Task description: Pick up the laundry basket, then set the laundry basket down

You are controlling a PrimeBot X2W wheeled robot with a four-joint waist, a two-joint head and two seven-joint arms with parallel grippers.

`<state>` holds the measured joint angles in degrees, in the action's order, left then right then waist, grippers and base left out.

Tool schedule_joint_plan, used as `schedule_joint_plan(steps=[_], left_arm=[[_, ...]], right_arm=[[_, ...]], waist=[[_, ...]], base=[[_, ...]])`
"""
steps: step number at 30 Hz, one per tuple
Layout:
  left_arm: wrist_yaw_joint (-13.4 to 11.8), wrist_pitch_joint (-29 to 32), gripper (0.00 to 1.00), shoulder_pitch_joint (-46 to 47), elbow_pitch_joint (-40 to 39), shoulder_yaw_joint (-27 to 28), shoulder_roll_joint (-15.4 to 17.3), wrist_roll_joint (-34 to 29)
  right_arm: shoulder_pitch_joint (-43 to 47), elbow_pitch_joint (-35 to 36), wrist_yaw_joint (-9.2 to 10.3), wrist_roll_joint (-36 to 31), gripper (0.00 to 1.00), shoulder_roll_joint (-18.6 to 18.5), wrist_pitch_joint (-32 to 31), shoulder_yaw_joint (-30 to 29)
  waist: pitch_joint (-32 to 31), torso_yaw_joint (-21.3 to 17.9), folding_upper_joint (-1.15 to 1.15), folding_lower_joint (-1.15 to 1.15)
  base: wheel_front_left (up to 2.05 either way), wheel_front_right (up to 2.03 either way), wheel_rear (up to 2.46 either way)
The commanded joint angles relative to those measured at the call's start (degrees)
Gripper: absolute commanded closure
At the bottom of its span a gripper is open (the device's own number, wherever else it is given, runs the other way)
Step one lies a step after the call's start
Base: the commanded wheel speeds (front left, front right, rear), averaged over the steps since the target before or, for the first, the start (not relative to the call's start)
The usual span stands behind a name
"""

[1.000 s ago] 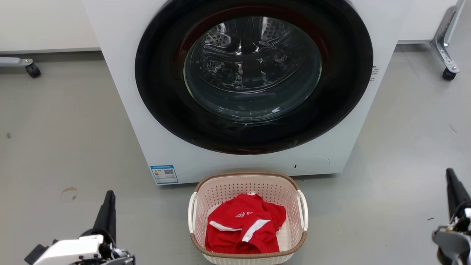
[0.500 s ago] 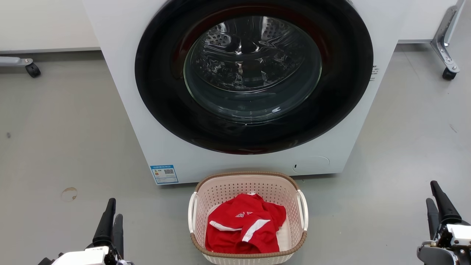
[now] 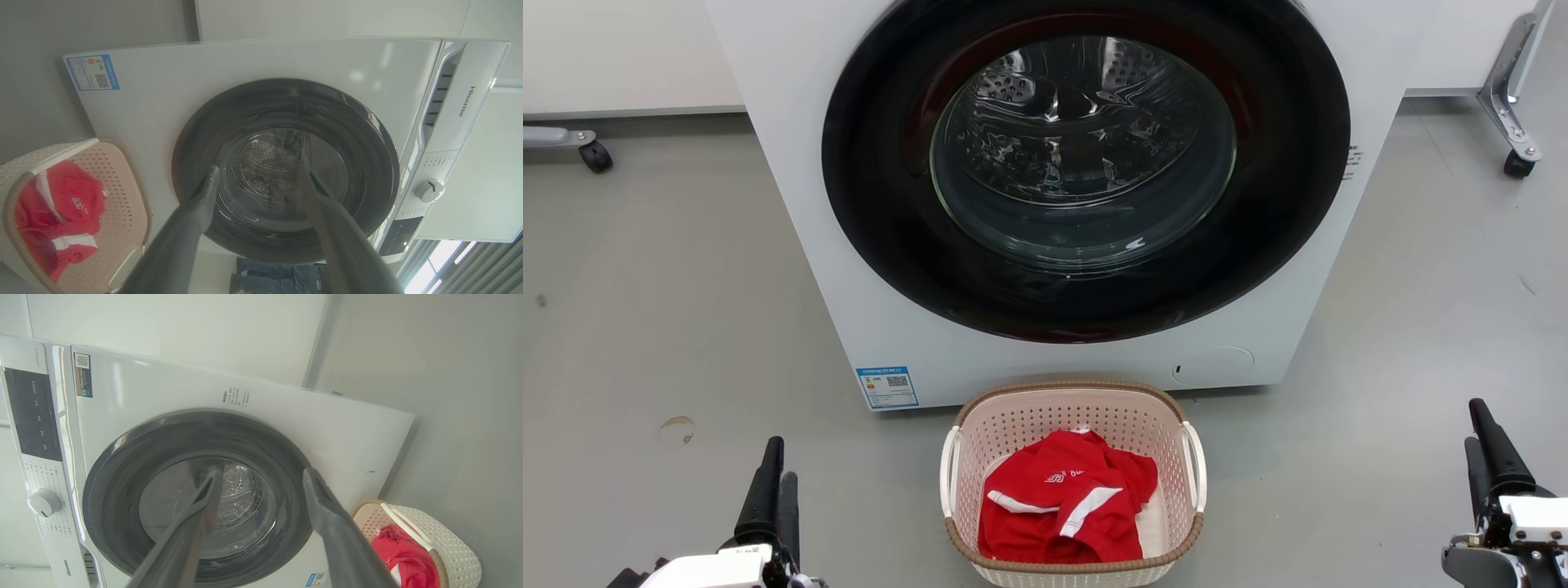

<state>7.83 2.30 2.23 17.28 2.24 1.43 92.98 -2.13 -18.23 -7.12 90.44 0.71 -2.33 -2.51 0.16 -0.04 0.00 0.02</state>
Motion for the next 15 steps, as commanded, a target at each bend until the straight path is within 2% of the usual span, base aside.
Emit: schedule_joint_plan(steps=[1, 7, 15], left_arm=[[-0.1, -0.6, 0.0, 0.8, -1.6, -0.1, 0.9, -1.3], [-0.6, -1.9, 0.0, 0.8, -1.4, -0.7, 1.2, -4.2], [-1.9, -3.3, 0.0, 0.5, -1.8, -1.1, 1.5, -10.8]], right_arm=[[-3.1, 1.1, -0.13, -1.4, 0.0, -1.8, 0.9, 0.6], [-3.7, 0.4, -0.15, -4.5, 0.0, -2.0, 2.1, 1.5], [-4.2, -0.1, -0.17, -12.6, 0.0, -1.8, 3.4, 1.1]], waist=[[0.0, 0.0, 0.0, -0.02], [-0.1, 0.0, 0.0, -0.02], [-0.1, 0.0, 0.0, -0.02]], base=[[0.0, 0.0, 0.0], [0.0, 0.0, 0.0], [0.0, 0.0, 0.0]])
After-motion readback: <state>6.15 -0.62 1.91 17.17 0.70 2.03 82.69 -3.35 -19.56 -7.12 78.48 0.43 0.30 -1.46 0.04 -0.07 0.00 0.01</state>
